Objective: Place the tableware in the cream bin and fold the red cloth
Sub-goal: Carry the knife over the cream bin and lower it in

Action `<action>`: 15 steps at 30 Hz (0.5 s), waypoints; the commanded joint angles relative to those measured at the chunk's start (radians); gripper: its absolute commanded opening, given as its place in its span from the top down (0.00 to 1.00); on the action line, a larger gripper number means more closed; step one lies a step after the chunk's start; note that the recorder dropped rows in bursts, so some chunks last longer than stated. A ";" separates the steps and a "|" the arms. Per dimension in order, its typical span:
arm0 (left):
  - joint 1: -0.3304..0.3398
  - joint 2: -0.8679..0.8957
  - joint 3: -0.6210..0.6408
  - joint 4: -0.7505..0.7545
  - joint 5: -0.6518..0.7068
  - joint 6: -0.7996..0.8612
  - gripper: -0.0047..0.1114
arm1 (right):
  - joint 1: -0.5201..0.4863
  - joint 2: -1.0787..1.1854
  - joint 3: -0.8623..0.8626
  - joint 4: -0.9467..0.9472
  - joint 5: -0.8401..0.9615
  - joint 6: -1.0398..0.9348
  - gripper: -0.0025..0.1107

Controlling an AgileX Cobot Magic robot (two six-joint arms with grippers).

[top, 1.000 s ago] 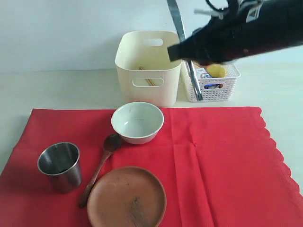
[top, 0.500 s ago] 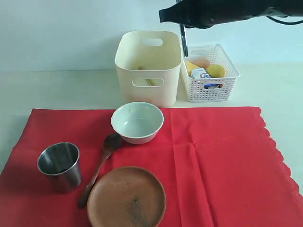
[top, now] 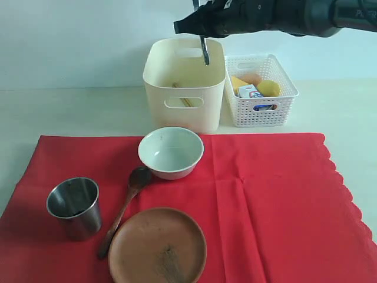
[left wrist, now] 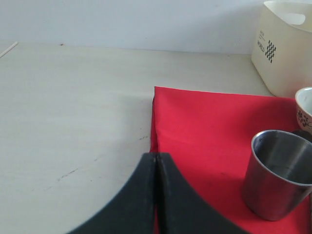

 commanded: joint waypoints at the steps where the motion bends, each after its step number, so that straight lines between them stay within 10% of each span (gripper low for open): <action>1: 0.001 -0.007 0.002 -0.006 -0.011 -0.004 0.96 | -0.005 0.033 -0.052 0.000 -0.015 -0.028 0.98; 15: 0.001 -0.007 0.002 -0.006 -0.011 -0.004 0.96 | -0.005 0.135 -0.060 -0.002 -0.019 -0.104 0.98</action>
